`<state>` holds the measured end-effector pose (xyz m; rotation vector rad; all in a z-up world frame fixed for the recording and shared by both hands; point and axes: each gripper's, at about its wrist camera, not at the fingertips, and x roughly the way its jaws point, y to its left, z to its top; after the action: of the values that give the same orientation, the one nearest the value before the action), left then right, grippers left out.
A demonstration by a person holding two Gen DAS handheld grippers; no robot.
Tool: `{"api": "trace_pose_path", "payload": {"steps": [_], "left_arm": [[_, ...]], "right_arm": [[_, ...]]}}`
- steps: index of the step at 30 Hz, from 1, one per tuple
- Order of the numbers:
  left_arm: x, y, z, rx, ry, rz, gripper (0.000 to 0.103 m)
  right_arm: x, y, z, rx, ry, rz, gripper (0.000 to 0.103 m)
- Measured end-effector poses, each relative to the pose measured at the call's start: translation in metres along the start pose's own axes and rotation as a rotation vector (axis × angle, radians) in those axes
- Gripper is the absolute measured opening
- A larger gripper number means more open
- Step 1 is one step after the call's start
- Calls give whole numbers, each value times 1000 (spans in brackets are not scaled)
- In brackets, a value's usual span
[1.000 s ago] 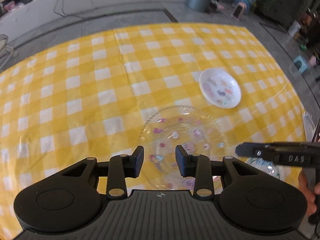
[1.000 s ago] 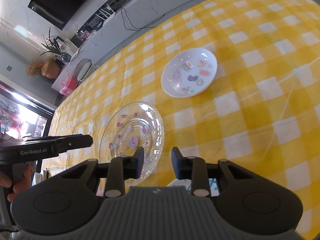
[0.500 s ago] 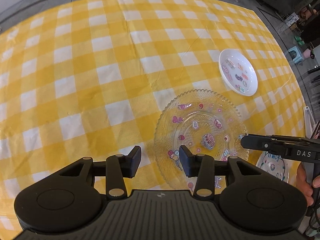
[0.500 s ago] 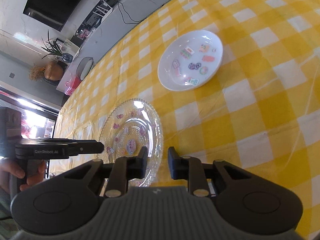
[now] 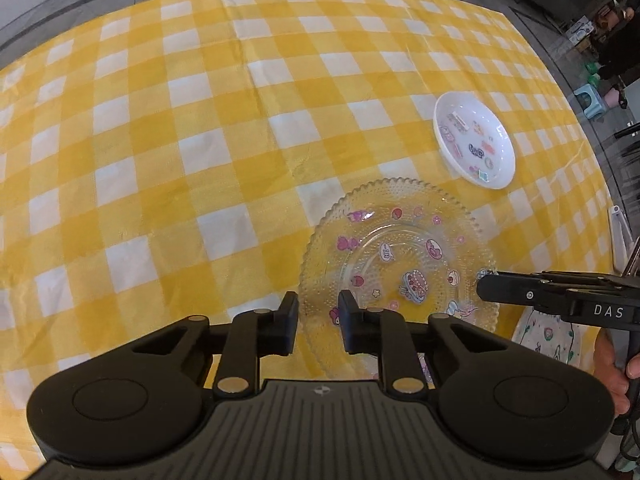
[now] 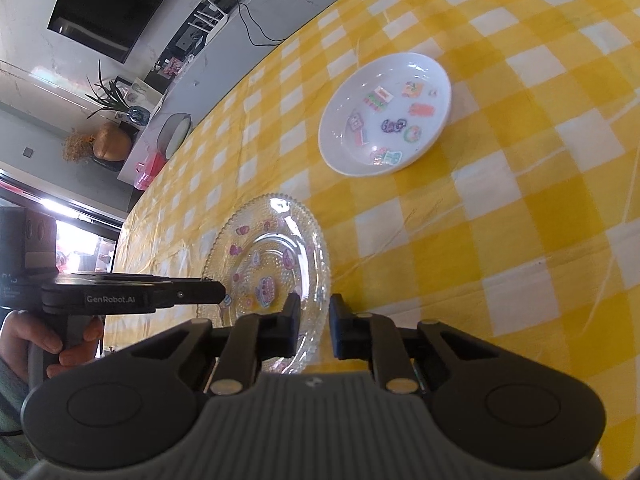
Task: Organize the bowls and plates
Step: 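Move the left gripper to the clear glass plate and close on its rim, then lift the glass plate onto the Fruity plate and open the left gripper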
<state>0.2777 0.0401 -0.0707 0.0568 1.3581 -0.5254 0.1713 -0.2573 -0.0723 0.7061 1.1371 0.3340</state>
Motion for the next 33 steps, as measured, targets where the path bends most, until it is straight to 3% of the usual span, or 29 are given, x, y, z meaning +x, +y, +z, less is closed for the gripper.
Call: {"api": "trace_pose_path", "payload": {"steps": [5,21,33], "left_arm": [[1,-2,-1,0,-7,10,23],[-6,-1,-6,-35,-28,24,21],[-20,-25,-8,-54,-35,32,18]], "right_arm": [[0,1,0,-6,-1,-18,6],[-5,6,1,-4,6,-37,4],[-23,-1,5,38,4,-51,5]]}}
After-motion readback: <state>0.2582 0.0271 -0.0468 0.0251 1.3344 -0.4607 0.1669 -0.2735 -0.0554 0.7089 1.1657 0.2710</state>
